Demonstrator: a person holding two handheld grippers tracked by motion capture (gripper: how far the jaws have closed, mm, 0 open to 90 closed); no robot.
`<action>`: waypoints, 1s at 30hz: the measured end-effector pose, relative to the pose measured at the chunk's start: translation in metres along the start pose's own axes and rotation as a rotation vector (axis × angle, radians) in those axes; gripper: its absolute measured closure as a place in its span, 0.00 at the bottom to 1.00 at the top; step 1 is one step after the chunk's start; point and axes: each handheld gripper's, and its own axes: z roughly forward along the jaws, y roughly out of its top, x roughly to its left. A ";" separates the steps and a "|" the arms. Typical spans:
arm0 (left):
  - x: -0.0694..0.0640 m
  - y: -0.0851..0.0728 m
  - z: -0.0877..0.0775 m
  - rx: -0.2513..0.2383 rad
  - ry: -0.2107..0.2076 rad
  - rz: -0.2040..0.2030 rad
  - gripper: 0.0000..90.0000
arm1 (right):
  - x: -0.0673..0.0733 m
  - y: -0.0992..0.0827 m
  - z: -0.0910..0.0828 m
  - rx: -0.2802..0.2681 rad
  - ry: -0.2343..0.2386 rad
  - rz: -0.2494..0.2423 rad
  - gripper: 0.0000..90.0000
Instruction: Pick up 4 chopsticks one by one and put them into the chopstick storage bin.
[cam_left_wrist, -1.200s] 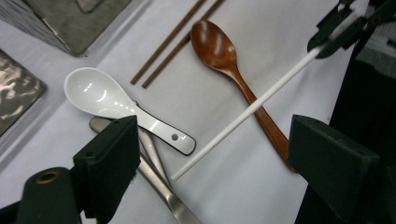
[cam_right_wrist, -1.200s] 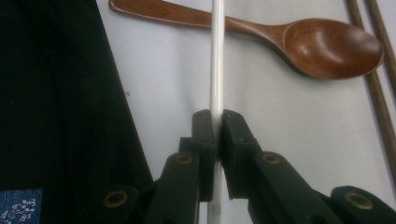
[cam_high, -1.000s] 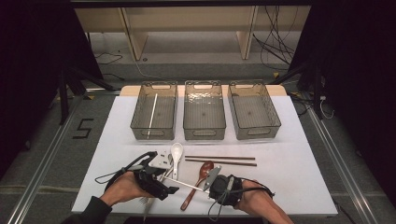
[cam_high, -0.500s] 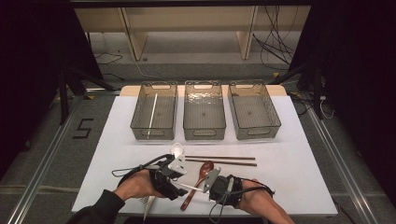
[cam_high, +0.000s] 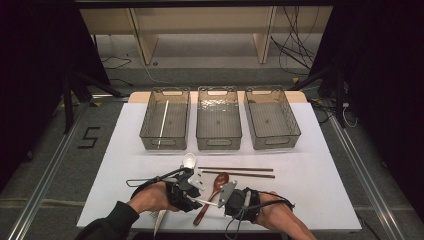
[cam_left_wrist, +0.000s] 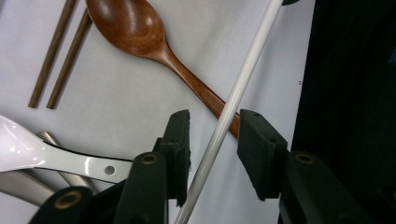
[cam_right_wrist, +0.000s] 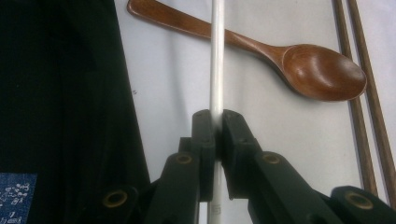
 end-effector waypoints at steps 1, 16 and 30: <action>0.000 0.000 0.000 0.006 -0.006 0.004 0.74 | 0.000 0.000 0.000 -0.001 0.002 -0.003 0.94; -0.003 -0.001 -0.001 0.025 -0.102 0.065 0.91 | -0.002 -0.003 0.002 -0.006 0.013 -0.026 0.90; 0.007 -0.008 -0.011 -0.004 -0.006 0.002 0.94 | -0.026 -0.016 -0.018 -0.117 -0.065 0.210 0.45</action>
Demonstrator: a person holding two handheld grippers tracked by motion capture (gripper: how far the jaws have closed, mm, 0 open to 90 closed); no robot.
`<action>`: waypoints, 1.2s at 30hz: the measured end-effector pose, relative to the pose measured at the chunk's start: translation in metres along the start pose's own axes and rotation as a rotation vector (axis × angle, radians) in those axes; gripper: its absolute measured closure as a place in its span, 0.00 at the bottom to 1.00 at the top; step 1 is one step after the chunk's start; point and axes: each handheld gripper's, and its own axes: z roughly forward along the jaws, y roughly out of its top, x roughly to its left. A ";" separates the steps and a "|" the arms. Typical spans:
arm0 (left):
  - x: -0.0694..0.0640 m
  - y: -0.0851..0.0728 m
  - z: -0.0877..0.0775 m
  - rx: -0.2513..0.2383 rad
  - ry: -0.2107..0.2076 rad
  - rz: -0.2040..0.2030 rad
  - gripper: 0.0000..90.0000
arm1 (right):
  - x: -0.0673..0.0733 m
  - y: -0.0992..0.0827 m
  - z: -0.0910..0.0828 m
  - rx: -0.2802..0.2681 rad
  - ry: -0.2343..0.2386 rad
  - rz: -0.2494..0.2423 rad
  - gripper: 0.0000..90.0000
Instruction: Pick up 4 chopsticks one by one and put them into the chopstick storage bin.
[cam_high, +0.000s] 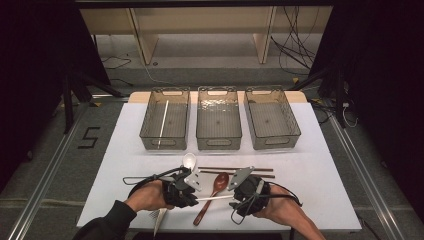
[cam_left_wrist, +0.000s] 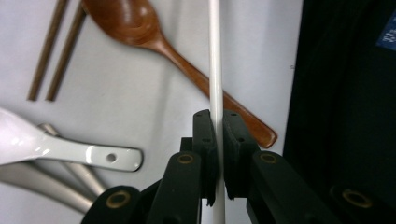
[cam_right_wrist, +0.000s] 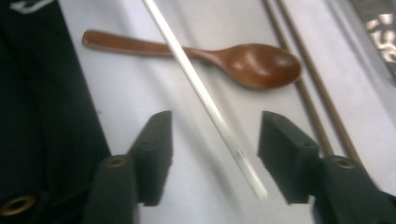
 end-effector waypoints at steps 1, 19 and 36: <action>0.002 -0.001 -0.001 -0.001 0.010 -0.006 0.94 | -0.002 0.000 -0.001 -0.011 -0.003 0.013 0.43; 0.034 -0.020 -0.035 -0.132 0.170 -0.231 0.94 | -0.022 -0.013 -0.005 -0.092 -0.003 0.168 0.32; 0.077 -0.031 -0.067 -0.233 0.292 -0.416 0.94 | -0.027 -0.016 -0.002 -0.079 0.000 0.188 0.31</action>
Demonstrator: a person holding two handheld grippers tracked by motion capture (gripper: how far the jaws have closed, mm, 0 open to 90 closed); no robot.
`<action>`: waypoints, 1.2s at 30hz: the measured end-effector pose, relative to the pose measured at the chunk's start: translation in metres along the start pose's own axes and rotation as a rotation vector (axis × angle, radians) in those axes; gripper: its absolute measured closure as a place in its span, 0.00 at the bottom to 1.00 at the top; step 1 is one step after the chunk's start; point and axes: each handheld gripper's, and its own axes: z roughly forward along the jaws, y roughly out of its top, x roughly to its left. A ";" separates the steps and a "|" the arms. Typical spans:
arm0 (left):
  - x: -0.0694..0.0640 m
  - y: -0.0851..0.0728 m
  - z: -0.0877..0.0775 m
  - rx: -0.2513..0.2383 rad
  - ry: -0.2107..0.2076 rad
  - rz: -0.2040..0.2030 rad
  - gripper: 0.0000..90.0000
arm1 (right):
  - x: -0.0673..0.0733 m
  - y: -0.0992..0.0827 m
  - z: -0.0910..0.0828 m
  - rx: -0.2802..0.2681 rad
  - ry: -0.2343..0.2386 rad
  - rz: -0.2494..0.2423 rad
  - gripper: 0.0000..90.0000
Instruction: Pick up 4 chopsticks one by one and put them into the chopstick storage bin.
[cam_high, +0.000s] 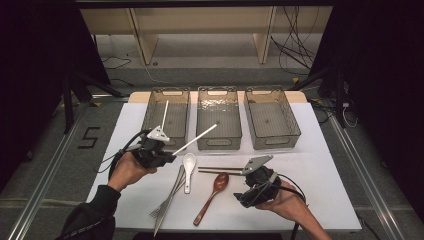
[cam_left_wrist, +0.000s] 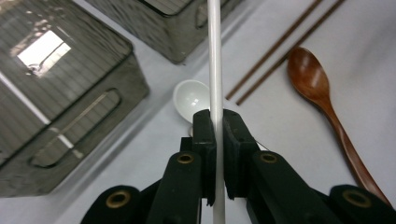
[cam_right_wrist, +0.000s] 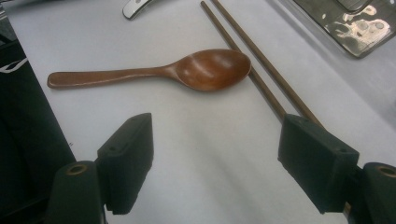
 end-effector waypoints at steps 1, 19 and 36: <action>0.003 0.002 0.000 -0.006 0.004 -0.007 0.94 | 0.000 0.000 0.000 0.001 0.000 0.002 0.31; 0.062 0.026 0.001 -0.023 0.123 -0.134 0.94 | -0.001 -0.001 0.002 0.008 0.005 0.008 0.31; 0.105 0.038 0.022 -0.020 0.183 -0.258 0.94 | -0.002 -0.001 0.002 0.012 0.008 0.012 0.31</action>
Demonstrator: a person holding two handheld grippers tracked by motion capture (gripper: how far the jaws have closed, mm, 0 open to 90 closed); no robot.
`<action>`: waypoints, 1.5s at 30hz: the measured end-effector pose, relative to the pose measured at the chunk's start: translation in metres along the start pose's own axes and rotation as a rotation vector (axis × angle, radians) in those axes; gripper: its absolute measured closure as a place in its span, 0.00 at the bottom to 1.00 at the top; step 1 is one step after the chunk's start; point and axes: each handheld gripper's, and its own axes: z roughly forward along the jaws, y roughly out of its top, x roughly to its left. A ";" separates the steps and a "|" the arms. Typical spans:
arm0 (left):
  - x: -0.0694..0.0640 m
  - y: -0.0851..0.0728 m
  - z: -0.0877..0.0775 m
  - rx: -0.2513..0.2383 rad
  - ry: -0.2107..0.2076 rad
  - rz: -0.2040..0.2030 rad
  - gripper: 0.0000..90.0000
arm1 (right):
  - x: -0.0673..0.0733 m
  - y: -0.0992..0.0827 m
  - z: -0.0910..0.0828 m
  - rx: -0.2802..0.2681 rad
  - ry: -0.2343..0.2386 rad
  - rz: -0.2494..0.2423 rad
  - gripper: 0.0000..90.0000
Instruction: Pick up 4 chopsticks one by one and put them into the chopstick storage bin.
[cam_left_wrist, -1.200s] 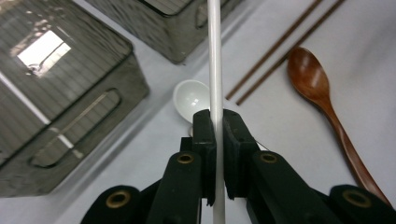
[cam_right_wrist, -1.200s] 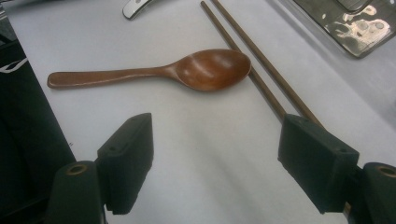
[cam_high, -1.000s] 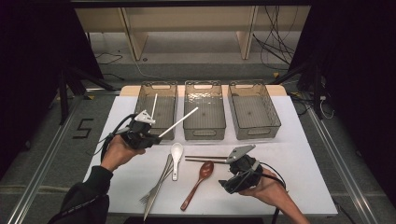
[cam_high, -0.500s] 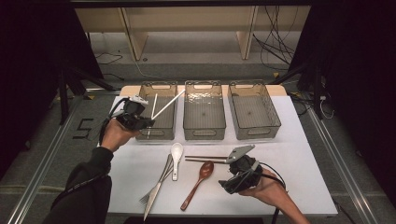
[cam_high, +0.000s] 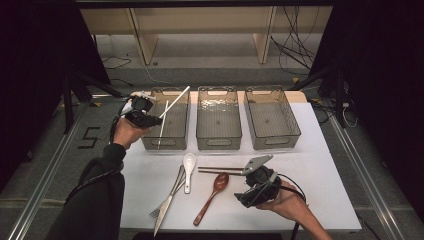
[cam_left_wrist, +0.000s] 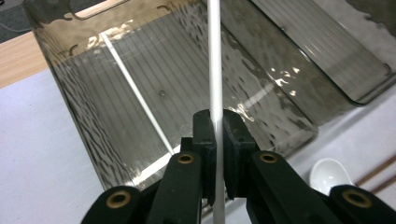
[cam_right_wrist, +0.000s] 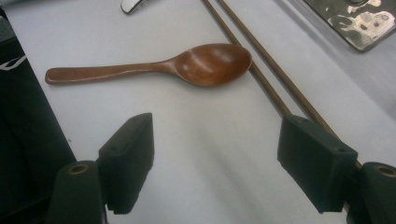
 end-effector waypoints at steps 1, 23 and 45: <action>0.002 0.001 0.001 0.003 0.002 -0.004 0.94 | 0.000 0.000 0.000 0.000 -0.001 -0.002 0.31; 0.020 0.007 0.023 0.022 0.035 -0.085 0.94 | -0.001 0.000 0.000 0.003 0.005 -0.004 0.31; 0.021 0.003 0.039 0.041 0.051 -0.126 0.92 | -0.001 -0.001 0.000 0.005 0.010 -0.010 0.31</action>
